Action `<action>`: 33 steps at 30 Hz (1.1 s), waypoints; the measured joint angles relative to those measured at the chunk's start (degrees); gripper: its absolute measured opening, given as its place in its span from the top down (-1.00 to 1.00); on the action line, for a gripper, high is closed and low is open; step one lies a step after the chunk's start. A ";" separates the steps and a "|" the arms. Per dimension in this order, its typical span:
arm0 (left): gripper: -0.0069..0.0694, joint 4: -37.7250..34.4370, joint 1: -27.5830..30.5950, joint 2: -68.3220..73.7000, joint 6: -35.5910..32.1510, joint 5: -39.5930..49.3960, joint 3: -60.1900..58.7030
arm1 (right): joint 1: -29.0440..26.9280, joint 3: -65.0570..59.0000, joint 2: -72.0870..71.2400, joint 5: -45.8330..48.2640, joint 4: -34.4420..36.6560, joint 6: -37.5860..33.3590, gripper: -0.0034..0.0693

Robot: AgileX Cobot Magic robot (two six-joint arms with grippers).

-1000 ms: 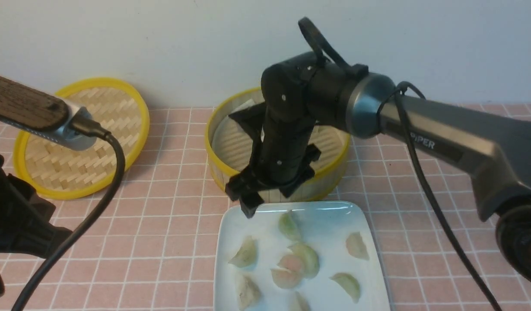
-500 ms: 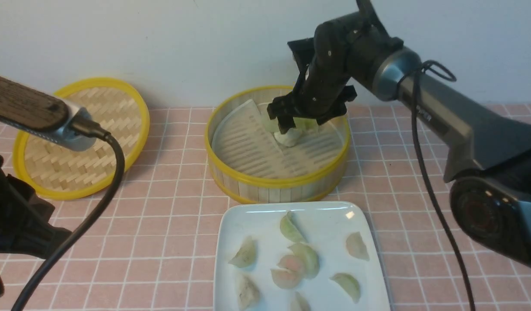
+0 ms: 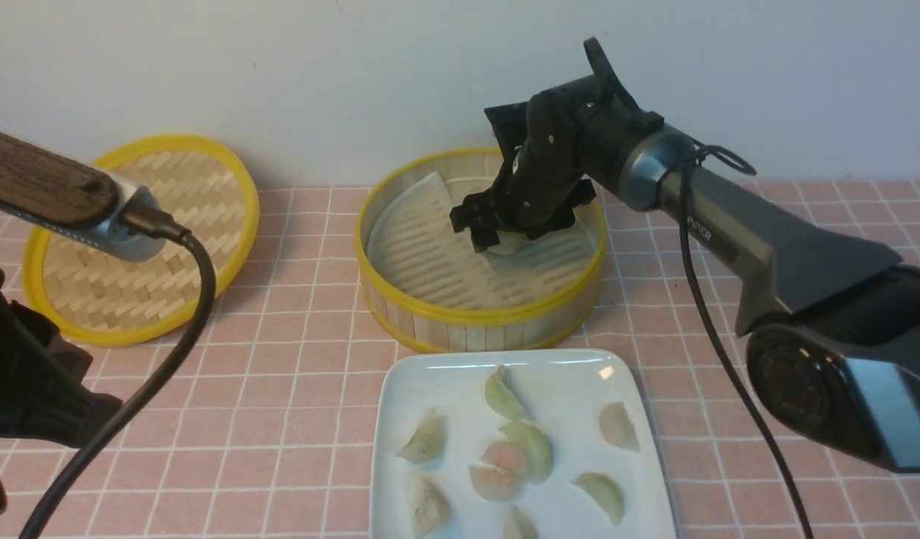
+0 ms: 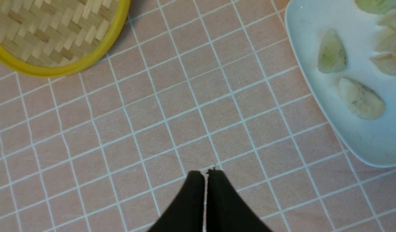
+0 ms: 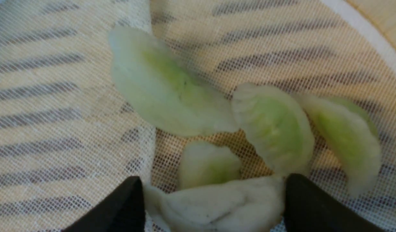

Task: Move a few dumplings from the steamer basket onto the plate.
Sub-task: Use the right arm to grab a dumpling from inside the steamer, then use the right arm to put the dumpling into the plate

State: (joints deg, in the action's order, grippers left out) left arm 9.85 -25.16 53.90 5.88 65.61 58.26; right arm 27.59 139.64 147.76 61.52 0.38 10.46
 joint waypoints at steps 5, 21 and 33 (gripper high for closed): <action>0.83 0.00 0.00 0.00 0.00 0.00 0.00 | 0.00 0.06 -0.34 1.42 -0.38 0.00 -0.29; 0.83 -0.02 0.00 0.00 0.00 0.00 0.00 | 1.95 -18.20 -25.31 9.79 7.14 -3.09 -0.29; 0.83 -3.67 0.00 0.00 0.00 -0.13 0.00 | 7.73 -51.42 -32.91 1.32 -0.38 0.85 -0.29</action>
State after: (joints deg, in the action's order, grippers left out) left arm 6.19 -25.16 53.90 5.88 65.49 58.26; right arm 35.32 88.21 114.84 62.84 0.00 11.31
